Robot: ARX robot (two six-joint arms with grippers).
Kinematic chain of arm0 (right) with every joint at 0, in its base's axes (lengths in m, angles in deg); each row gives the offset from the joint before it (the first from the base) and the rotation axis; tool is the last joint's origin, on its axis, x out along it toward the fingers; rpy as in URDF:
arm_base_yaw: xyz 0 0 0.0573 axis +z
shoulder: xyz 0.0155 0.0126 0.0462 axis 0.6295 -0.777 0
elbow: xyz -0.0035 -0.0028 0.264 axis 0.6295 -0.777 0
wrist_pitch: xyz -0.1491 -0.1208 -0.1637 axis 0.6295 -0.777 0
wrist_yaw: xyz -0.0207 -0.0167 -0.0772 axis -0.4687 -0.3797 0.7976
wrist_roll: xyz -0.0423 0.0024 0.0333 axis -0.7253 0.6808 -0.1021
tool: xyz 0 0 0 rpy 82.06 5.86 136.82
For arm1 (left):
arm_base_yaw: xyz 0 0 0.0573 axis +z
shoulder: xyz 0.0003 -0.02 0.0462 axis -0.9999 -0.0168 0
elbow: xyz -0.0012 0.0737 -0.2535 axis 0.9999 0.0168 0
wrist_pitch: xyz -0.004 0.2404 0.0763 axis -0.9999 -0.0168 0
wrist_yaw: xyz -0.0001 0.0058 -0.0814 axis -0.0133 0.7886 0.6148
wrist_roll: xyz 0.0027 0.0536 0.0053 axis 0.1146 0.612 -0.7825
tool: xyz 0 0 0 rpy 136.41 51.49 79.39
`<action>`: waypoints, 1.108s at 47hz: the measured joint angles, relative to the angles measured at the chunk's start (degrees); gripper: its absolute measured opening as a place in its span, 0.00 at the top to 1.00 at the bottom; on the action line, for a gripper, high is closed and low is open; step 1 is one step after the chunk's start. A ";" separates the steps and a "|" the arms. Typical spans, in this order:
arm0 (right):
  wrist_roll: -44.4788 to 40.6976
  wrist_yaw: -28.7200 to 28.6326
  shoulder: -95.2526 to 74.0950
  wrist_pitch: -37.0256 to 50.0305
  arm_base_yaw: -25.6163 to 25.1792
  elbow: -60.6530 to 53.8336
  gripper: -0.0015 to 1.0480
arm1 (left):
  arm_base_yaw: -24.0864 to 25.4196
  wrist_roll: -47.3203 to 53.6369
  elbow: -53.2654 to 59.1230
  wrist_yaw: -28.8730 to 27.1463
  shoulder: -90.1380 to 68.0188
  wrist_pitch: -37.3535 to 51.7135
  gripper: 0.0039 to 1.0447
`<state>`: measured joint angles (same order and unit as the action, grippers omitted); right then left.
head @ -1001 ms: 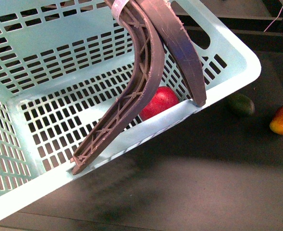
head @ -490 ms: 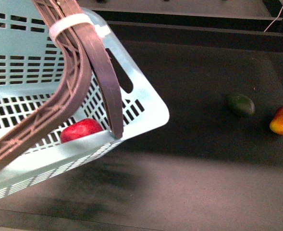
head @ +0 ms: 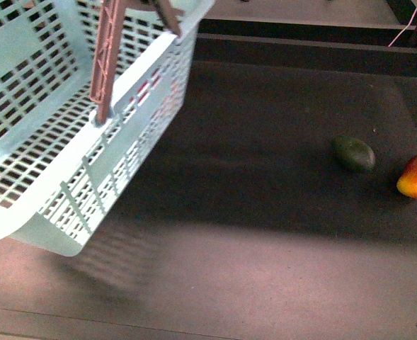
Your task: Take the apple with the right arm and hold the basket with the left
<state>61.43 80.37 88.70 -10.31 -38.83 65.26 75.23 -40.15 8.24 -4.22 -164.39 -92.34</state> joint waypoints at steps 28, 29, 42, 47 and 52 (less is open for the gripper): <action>-0.02 0.00 0.00 0.00 0.00 0.00 0.08 | 3.98 -9.51 -9.29 -1.57 -16.68 7.06 0.80; -0.02 0.00 0.00 0.00 0.00 0.00 0.08 | 3.96 -9.84 -9.68 -1.27 -17.29 7.30 0.80; -0.02 0.00 0.00 0.00 0.00 0.00 0.08 | 4.17 -10.95 -12.20 -1.81 -22.97 10.64 0.80; -0.02 0.00 0.00 0.00 0.00 0.00 0.08 | 4.63 -11.54 -12.20 -2.14 -24.00 10.88 0.80; 0.00 0.00 0.00 0.00 0.00 0.00 0.08 | 5.20 -12.44 -12.20 -2.29 -25.03 11.52 0.80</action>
<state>61.43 80.37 88.70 -10.31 -38.83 65.26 80.44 -52.58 -3.96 -6.52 -189.42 -80.82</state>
